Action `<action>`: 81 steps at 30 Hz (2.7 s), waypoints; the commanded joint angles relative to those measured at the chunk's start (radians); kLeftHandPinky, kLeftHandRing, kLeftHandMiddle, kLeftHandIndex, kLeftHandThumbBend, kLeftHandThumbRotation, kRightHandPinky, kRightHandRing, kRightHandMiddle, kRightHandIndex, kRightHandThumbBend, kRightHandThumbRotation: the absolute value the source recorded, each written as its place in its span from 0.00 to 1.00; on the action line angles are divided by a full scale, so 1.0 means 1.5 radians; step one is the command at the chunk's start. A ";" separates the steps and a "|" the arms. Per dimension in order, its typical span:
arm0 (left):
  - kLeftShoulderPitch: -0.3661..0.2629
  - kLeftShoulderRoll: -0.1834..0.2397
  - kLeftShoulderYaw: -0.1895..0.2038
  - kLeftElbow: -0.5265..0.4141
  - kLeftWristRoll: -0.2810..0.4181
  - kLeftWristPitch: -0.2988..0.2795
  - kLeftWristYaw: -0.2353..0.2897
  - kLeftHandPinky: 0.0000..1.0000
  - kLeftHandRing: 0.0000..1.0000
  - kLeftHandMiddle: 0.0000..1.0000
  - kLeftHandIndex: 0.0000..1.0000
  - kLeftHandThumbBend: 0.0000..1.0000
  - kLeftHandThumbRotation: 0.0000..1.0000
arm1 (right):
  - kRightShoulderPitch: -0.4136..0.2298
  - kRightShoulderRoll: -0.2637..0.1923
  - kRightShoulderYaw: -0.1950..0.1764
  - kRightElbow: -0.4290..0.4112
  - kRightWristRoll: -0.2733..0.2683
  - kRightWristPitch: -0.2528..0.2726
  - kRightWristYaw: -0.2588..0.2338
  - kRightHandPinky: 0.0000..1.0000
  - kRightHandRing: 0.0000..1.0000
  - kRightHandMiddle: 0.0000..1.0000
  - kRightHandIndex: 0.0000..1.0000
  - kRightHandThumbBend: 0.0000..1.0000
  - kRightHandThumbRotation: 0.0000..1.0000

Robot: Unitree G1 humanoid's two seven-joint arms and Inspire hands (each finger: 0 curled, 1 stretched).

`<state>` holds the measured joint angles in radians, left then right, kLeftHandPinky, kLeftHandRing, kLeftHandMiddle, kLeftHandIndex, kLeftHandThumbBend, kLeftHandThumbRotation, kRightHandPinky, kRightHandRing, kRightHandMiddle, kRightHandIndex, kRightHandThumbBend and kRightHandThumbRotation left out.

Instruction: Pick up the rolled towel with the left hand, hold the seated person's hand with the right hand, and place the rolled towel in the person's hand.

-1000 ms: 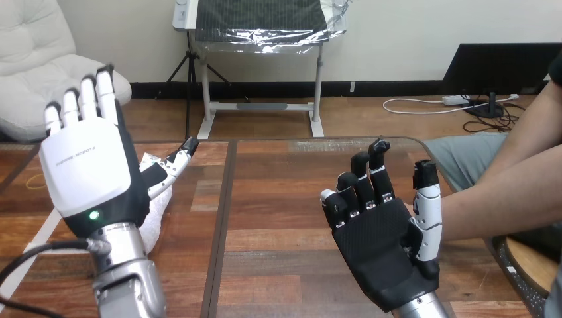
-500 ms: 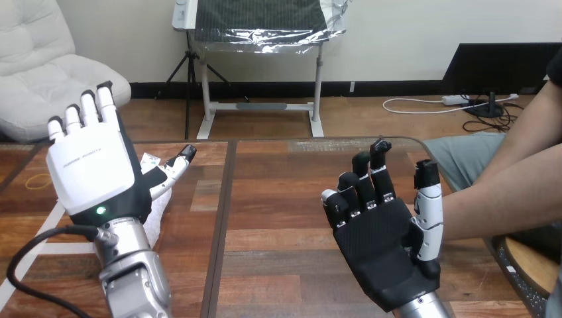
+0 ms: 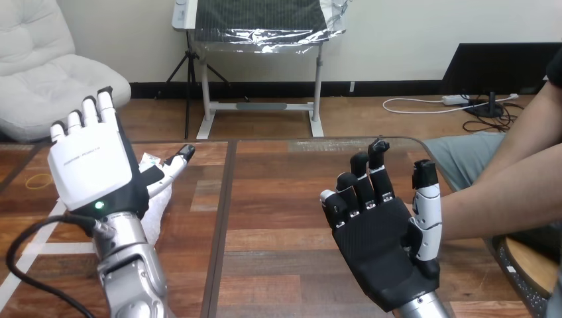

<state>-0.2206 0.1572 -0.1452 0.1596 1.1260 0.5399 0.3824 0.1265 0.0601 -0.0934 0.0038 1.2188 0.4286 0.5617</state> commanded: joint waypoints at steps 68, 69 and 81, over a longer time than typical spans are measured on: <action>-0.311 0.038 -0.075 0.563 -0.254 0.011 0.007 0.88 0.91 0.94 0.93 0.95 0.70 | -0.038 0.041 -0.031 -0.018 0.012 0.020 -0.007 0.32 0.48 0.57 0.58 0.66 0.26; -0.312 0.038 -0.076 0.566 -0.256 0.011 0.007 0.89 0.91 0.94 0.93 0.95 0.70 | -0.037 0.041 -0.031 -0.019 0.012 0.020 -0.008 0.32 0.48 0.57 0.58 0.66 0.26; -0.318 0.041 -0.088 0.593 -0.268 0.007 0.009 0.89 0.91 0.94 0.93 0.96 0.72 | -0.038 0.040 -0.034 -0.020 0.013 0.024 -0.012 0.32 0.47 0.57 0.58 0.66 0.25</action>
<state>-0.6297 0.1939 -0.2548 1.0330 0.7269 0.5646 0.3783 0.1166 0.0610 -0.1279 0.0046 1.2196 0.4674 0.5450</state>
